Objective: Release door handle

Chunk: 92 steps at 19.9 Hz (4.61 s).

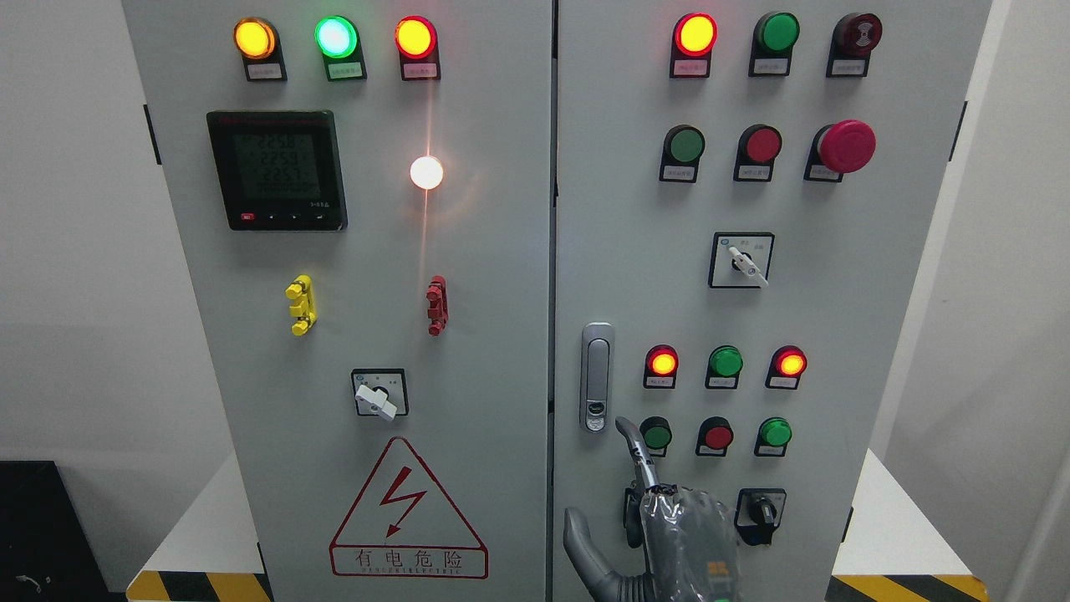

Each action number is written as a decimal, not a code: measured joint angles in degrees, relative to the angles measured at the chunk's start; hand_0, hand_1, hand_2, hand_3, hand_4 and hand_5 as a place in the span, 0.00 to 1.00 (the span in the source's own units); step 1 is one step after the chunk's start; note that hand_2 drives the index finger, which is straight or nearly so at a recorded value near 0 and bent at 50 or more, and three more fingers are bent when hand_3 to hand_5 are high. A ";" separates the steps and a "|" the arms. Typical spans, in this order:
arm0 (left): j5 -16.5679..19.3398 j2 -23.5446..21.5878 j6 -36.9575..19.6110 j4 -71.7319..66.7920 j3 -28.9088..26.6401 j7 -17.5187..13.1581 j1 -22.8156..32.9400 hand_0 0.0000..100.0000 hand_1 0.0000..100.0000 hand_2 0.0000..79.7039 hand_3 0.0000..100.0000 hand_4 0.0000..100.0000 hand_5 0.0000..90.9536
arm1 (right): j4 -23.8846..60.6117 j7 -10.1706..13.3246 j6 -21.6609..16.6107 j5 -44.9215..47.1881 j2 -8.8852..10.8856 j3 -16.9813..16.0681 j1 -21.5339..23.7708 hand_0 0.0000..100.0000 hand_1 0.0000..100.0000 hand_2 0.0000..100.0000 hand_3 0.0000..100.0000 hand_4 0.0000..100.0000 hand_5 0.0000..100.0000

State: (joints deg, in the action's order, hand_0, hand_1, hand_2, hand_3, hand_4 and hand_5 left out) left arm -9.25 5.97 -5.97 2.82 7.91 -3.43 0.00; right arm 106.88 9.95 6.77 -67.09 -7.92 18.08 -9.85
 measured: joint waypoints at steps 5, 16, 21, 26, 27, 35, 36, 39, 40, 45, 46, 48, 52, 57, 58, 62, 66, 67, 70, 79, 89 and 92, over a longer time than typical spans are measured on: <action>-0.01 0.00 0.00 0.01 0.00 0.00 0.00 0.12 0.56 0.00 0.00 0.00 0.00 | -1.17 0.01 0.37 -4.04 -0.03 0.75 -0.94 0.44 0.29 0.00 1.00 1.00 1.00; -0.02 0.00 0.00 0.01 0.00 0.00 0.00 0.12 0.56 0.00 0.00 0.00 0.00 | -3.98 0.29 2.36 -9.48 -0.05 1.74 -3.22 0.44 0.29 0.00 1.00 1.00 1.00; 0.00 0.00 0.00 0.01 0.00 0.00 0.00 0.12 0.56 0.00 0.00 0.00 0.00 | -5.14 0.32 3.20 -10.58 -0.06 2.09 -4.02 0.44 0.29 0.00 1.00 1.00 1.00; -0.01 -0.01 0.00 0.01 0.00 0.00 0.00 0.12 0.56 0.00 0.00 0.00 0.00 | -6.22 0.39 3.65 -11.79 -0.06 2.30 -4.65 0.44 0.29 0.00 1.00 1.00 1.00; -0.01 -0.01 0.00 0.01 0.00 0.00 0.00 0.12 0.56 0.00 0.00 0.00 0.00 | -6.41 0.41 3.89 -11.94 -0.06 2.34 -4.73 0.44 0.29 0.00 1.00 1.00 1.00; -0.01 -0.01 0.00 0.00 0.00 0.00 0.00 0.12 0.56 0.00 0.00 0.00 0.00 | -7.62 0.47 4.83 -13.04 -0.07 2.52 -5.39 0.44 0.29 0.00 1.00 1.00 1.00; -0.01 -0.01 0.00 0.00 0.00 0.00 0.00 0.12 0.56 0.00 0.00 0.00 0.00 | -7.72 0.48 4.85 -13.16 -0.07 2.53 -5.45 0.44 0.29 0.00 1.00 1.00 1.00; -0.01 -0.01 0.00 0.00 0.00 0.00 0.00 0.12 0.56 0.00 0.00 0.00 0.00 | -7.97 0.48 4.97 -13.39 -0.07 2.54 -5.55 0.43 0.29 0.00 1.00 1.00 1.00; -0.01 -0.01 0.00 0.00 0.00 0.00 0.00 0.12 0.56 0.00 0.00 0.00 0.00 | -8.06 0.52 5.02 -13.44 -0.07 2.54 -5.58 0.43 0.29 0.00 1.00 1.00 1.00; -0.01 -0.01 0.00 0.00 0.00 0.00 0.00 0.12 0.56 0.00 0.00 0.00 0.00 | -8.40 0.70 5.31 -13.59 -0.07 2.54 -5.70 0.43 0.29 0.00 1.00 1.00 1.00; -0.01 -0.01 0.00 0.00 0.00 0.00 0.00 0.12 0.56 0.00 0.00 0.00 0.00 | -8.46 0.61 5.39 -13.61 -0.07 2.54 -5.79 0.43 0.29 0.00 1.00 1.00 1.00; -0.01 -0.01 0.00 0.00 0.00 0.00 0.00 0.12 0.56 0.00 0.00 0.00 0.00 | -8.59 0.47 5.41 -13.63 -0.07 2.53 -5.90 0.43 0.29 0.00 0.99 1.00 1.00; -0.01 -0.01 0.00 0.01 0.00 0.00 0.00 0.12 0.56 0.00 0.00 0.00 0.00 | -8.80 0.40 5.42 -13.66 -0.08 2.44 -6.07 0.43 0.29 0.00 0.99 1.00 1.00; -0.01 -0.01 0.00 0.01 0.00 0.00 0.00 0.12 0.56 0.00 0.00 0.00 0.00 | -8.98 0.37 5.47 -13.68 -0.07 2.32 -6.17 0.43 0.29 0.00 0.99 1.00 1.00; -0.01 -0.01 0.00 0.01 0.00 0.00 0.00 0.12 0.56 0.00 0.00 0.00 0.00 | -9.01 0.37 5.50 -13.68 -0.07 2.29 -6.19 0.43 0.29 0.00 0.99 1.00 1.00; 0.00 -0.01 0.00 0.00 0.00 0.01 0.00 0.12 0.56 0.00 0.00 0.00 0.00 | -9.10 0.37 5.50 -13.68 -0.07 2.23 -6.23 0.43 0.29 0.00 0.99 1.00 1.00; -0.01 -0.02 0.00 0.00 0.00 0.01 0.00 0.12 0.56 0.00 0.00 0.00 0.00 | -9.18 0.37 5.50 -13.68 -0.07 2.17 -6.26 0.43 0.29 0.00 0.99 0.99 1.00; -0.01 -0.02 0.00 0.00 0.00 0.01 0.00 0.12 0.56 0.00 0.00 0.00 0.00 | -9.19 0.37 5.50 -13.68 -0.07 2.16 -6.26 0.43 0.29 0.00 0.99 0.99 1.00; -0.01 -0.02 0.00 0.00 0.00 0.01 0.00 0.12 0.56 0.00 0.00 0.00 0.00 | -9.26 0.37 5.50 -13.69 -0.07 2.12 -6.26 0.43 0.29 0.00 0.99 0.99 1.00; -0.01 -0.02 0.00 -0.01 0.00 0.01 0.00 0.12 0.56 0.00 0.00 0.00 0.00 | -9.60 0.37 5.48 -13.69 -0.07 2.06 -6.30 0.43 0.30 0.00 0.99 0.99 1.00; -0.01 -0.02 0.00 -0.01 0.00 0.01 0.00 0.12 0.56 0.00 0.00 0.00 0.00 | -9.99 0.43 5.48 -13.68 -0.07 2.01 -6.29 0.43 0.30 0.00 1.00 0.99 1.00; -0.01 -0.02 0.00 0.00 0.00 0.01 0.00 0.12 0.56 0.00 0.00 0.00 0.00 | -10.11 0.34 5.48 -13.67 -0.07 2.00 -6.29 0.43 0.30 0.00 1.00 0.99 1.00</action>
State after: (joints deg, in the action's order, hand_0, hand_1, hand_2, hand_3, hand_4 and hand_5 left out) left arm -9.26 5.95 -5.97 2.82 7.91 -3.43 0.00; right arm 96.77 10.29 12.24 -80.75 -8.00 20.07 -16.14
